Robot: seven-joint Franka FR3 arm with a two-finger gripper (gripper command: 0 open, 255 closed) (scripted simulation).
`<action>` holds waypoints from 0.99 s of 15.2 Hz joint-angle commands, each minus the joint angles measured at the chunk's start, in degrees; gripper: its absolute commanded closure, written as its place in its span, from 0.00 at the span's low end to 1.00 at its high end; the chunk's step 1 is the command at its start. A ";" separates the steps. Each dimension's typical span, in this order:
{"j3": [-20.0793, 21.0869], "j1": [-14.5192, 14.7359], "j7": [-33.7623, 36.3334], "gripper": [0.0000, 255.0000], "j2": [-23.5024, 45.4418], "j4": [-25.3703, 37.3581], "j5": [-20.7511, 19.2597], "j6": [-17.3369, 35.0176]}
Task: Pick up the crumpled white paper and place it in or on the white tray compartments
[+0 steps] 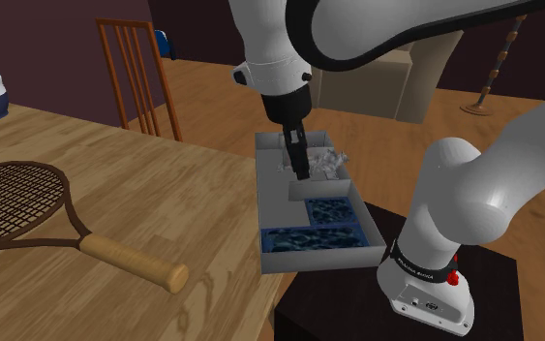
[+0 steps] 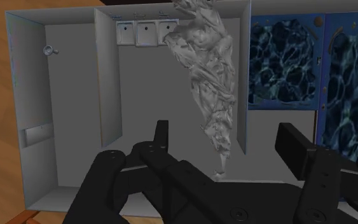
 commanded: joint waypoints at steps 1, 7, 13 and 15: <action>0.00 0.00 0.00 0.00 0.00 0.00 0.00 0.00; 0.40 -0.44 0.37 0.00 2.63 8.97 -0.28 -6.37; 0.40 -0.44 0.37 0.00 2.63 8.97 -0.28 -6.37; 0.40 -0.44 0.37 0.00 2.63 8.97 -0.28 -6.37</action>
